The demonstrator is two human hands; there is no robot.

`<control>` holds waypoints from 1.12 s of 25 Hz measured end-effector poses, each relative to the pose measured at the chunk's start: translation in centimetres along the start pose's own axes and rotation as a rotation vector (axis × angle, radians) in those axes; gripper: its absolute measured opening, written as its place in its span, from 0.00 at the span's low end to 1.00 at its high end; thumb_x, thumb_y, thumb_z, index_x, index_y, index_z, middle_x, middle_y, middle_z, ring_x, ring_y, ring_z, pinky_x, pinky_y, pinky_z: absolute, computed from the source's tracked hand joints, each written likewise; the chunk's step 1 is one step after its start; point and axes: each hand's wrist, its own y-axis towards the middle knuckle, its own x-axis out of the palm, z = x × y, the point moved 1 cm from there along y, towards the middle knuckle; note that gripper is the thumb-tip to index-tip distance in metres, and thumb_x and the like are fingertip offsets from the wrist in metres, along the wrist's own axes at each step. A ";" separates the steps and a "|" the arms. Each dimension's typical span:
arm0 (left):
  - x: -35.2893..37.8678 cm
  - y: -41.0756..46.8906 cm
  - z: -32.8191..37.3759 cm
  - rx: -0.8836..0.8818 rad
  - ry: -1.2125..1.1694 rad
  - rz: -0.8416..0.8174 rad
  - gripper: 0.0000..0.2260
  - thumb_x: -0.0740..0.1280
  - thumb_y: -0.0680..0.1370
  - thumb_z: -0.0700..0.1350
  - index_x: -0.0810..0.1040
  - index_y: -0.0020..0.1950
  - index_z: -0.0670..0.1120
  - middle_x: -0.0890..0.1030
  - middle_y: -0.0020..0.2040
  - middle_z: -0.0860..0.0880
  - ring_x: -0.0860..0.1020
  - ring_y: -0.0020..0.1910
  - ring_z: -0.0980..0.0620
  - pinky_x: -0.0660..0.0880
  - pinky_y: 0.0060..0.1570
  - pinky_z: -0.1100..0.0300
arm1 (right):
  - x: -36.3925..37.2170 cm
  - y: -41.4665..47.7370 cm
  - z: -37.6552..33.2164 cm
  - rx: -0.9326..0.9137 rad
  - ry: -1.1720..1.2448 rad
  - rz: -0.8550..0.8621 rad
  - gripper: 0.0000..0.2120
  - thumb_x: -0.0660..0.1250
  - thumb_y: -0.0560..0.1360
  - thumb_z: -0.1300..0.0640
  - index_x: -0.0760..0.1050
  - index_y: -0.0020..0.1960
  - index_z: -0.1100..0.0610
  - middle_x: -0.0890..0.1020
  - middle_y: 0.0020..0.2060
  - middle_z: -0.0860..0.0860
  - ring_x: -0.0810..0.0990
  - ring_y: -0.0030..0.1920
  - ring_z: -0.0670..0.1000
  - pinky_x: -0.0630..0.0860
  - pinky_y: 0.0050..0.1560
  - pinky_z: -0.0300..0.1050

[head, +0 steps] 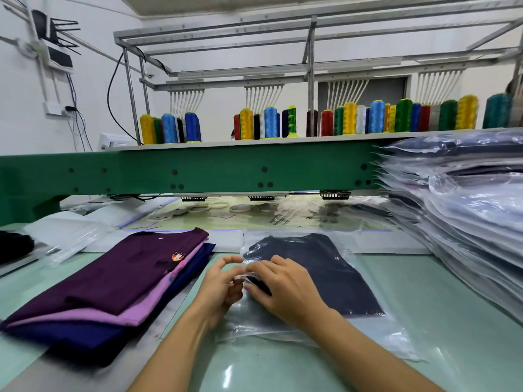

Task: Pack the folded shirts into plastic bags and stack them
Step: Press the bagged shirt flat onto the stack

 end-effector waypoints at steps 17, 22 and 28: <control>-0.2 0.0 0.4 -0.185 -0.518 0.055 0.16 0.62 0.80 0.32 0.61 0.39 0.48 0.58 0.29 0.53 0.58 0.19 0.60 0.54 0.16 0.69 | -1.5 -1.0 1.6 0.021 -0.019 -0.106 0.07 0.69 0.73 0.54 0.72 0.38 0.51 0.75 0.32 0.46 0.71 0.30 0.50 0.68 0.25 0.45; -1.1 0.7 0.4 -0.143 -0.595 0.188 0.15 0.58 0.82 0.33 0.63 0.39 0.47 0.62 0.27 0.53 0.60 0.19 0.60 0.56 0.16 0.69 | -3.4 -3.8 5.3 0.136 -0.016 -0.167 0.09 0.66 0.71 0.53 0.67 0.36 0.51 0.73 0.31 0.46 0.70 0.32 0.48 0.66 0.25 0.44; -2.0 1.1 0.2 -0.095 -0.606 0.329 0.11 0.61 0.83 0.35 0.70 0.41 0.45 0.66 0.27 0.53 0.67 0.26 0.58 0.67 0.31 0.64 | -5.9 -7.5 9.5 0.459 0.045 -0.183 0.08 0.67 0.69 0.52 0.68 0.38 0.52 0.73 0.31 0.45 0.68 0.34 0.48 0.69 0.32 0.45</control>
